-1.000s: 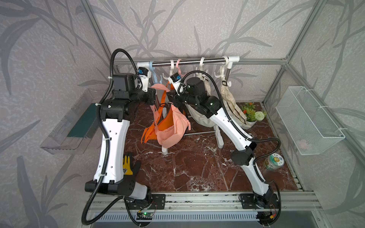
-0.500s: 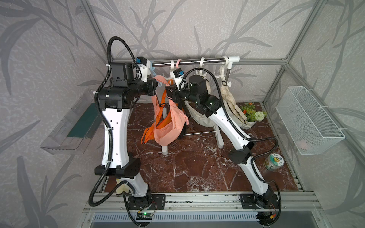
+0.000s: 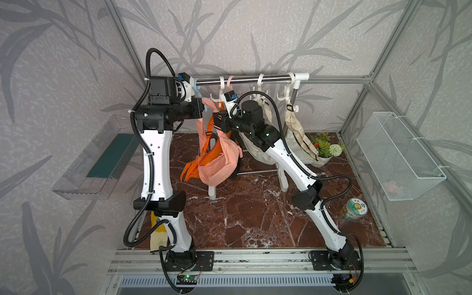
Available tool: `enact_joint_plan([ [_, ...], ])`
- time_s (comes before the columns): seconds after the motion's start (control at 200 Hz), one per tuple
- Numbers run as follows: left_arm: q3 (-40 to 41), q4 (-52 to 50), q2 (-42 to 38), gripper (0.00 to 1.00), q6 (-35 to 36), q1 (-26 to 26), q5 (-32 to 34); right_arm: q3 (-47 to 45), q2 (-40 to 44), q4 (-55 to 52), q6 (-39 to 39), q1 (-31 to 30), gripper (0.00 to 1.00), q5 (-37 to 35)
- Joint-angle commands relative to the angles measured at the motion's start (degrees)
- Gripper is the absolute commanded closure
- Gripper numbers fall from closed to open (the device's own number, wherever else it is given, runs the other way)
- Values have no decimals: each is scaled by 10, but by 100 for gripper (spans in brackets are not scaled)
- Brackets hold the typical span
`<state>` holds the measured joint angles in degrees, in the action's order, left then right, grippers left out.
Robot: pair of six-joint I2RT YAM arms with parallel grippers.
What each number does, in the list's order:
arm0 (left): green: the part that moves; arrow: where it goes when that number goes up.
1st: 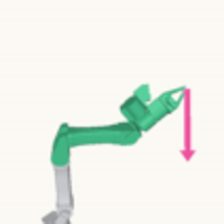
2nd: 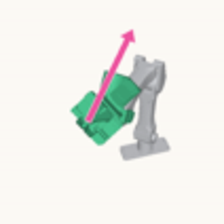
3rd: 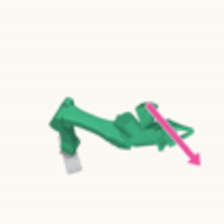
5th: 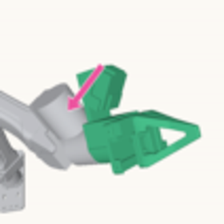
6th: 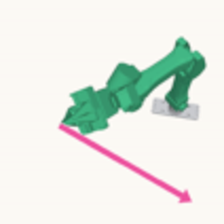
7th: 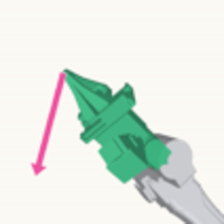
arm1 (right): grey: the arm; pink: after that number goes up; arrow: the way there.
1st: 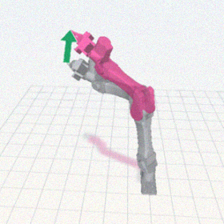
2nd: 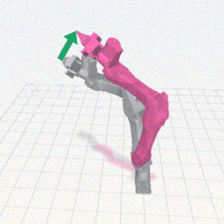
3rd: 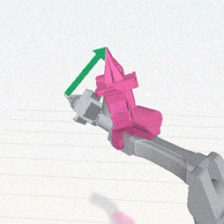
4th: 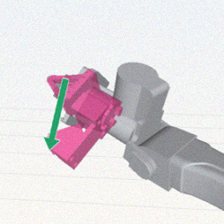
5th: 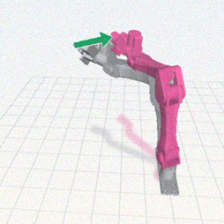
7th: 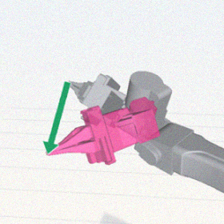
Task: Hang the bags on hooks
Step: Hang the bag on the hook.
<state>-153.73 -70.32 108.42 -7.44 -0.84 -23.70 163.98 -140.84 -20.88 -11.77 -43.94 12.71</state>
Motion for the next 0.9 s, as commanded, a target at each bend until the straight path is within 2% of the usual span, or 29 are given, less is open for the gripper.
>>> enact_joint_plan([
  [0.0, -7, -43, 9, 100, -17, 8, -1, 15, -7, 15, -17, 7, 100, 10],
  [0.5, 36, -70, 0, 100, -3, 13, 3, 4, 6, -37, -12, 7, 98, 54],
  [0.57, 50, -57, -10, 89, -3, 14, 5, 2, 13, -43, -10, 7, 92, 51],
  [0.735, 98, -22, -38, 63, -1, 14, 13, -5, 31, -53, 2, 7, 64, 45],
  [0.87, 109, -13, -56, 32, 3, 13, 17, -6, 45, -75, 16, 7, 44, 47],
  [0.9, 112, -8, -62, 20, 6, 13, 17, -6, 50, -80, 20, 7, 41, 47],
])
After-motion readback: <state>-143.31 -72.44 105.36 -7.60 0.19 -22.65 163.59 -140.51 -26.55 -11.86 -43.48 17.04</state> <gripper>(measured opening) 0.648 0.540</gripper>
